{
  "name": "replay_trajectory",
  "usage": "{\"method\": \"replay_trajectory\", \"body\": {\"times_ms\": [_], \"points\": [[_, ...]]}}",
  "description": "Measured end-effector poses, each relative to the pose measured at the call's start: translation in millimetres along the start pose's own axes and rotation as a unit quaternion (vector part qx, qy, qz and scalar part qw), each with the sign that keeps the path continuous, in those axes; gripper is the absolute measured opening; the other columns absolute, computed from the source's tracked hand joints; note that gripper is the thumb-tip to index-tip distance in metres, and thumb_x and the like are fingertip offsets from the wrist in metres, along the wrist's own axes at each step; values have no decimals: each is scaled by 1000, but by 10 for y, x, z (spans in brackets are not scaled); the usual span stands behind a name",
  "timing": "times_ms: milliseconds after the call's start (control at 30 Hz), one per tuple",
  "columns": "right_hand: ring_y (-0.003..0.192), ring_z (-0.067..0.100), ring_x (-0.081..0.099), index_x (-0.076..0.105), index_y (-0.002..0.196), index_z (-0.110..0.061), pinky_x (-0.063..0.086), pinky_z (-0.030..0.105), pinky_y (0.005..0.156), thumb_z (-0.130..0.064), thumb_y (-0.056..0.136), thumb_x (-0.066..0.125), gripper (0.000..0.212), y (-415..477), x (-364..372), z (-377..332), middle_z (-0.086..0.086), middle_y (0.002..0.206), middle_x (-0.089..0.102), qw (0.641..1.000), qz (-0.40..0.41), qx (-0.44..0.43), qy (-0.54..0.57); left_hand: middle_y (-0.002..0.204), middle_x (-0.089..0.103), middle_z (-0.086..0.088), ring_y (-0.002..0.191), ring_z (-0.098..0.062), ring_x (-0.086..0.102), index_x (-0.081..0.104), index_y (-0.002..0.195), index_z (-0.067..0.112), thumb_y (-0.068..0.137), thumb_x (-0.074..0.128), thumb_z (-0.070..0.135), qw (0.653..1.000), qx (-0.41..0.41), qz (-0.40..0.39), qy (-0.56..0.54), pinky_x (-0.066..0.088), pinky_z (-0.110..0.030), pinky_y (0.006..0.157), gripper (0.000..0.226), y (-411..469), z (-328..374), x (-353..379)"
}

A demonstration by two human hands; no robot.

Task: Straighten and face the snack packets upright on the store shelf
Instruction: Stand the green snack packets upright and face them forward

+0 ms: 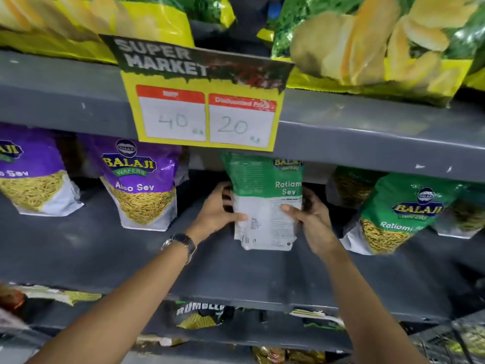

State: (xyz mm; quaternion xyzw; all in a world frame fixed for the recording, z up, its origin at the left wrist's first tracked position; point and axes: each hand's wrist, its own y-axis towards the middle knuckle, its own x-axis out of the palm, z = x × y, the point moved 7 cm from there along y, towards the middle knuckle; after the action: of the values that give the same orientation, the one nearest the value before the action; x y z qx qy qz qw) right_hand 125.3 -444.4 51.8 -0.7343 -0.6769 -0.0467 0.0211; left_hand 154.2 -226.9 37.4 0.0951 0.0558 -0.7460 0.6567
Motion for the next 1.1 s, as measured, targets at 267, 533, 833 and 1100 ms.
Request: {"method": "replay_trajectory", "body": {"times_ms": [267, 533, 833, 1100], "points": [[93, 27, 62, 51, 109, 0, 50, 38, 86, 10, 62, 76, 54, 88, -253, 220, 12, 99, 68, 998, 18, 46, -39, 105, 55, -6, 89, -18, 56, 46, 125, 6, 57, 84, -2, 995, 63, 13, 71, 52, -33, 77, 78, 204, -85, 89], [93, 20, 66, 56, 96, -15, 55, 31, 87, 5, 60, 77, 46, 192, -179, -300, 8, 101, 68, 998, -35, -6, -46, 124, 48, -8, 109, -18, 50, 34, 136, 9, 46, 88, 12, 998, 31, 27, -45, 53, -16, 72, 105, 86, -126, 123], [67, -8, 61, 56, 94, -13, 51, 12, 66, -3, 55, 87, 51, -60, -150, -405, -2, 85, 67, 971, 136, -125, -151, 109, 39, -2, 93, -14, 49, 31, 136, 7, 52, 90, 15, 974, 12, 226, -25, 45, -26, 86, 102, -801, -84, 752], [84, 15, 68, 61, 84, -26, 55, 28, 75, -18, 58, 85, 36, -529, 43, -385, 2, 89, 72, 981, 75, -125, -131, 140, 31, -8, 128, -9, 28, 20, 145, 15, 50, 89, 24, 984, 52, 169, -21, 32, -28, 107, 118, -758, -37, 1031]]}}
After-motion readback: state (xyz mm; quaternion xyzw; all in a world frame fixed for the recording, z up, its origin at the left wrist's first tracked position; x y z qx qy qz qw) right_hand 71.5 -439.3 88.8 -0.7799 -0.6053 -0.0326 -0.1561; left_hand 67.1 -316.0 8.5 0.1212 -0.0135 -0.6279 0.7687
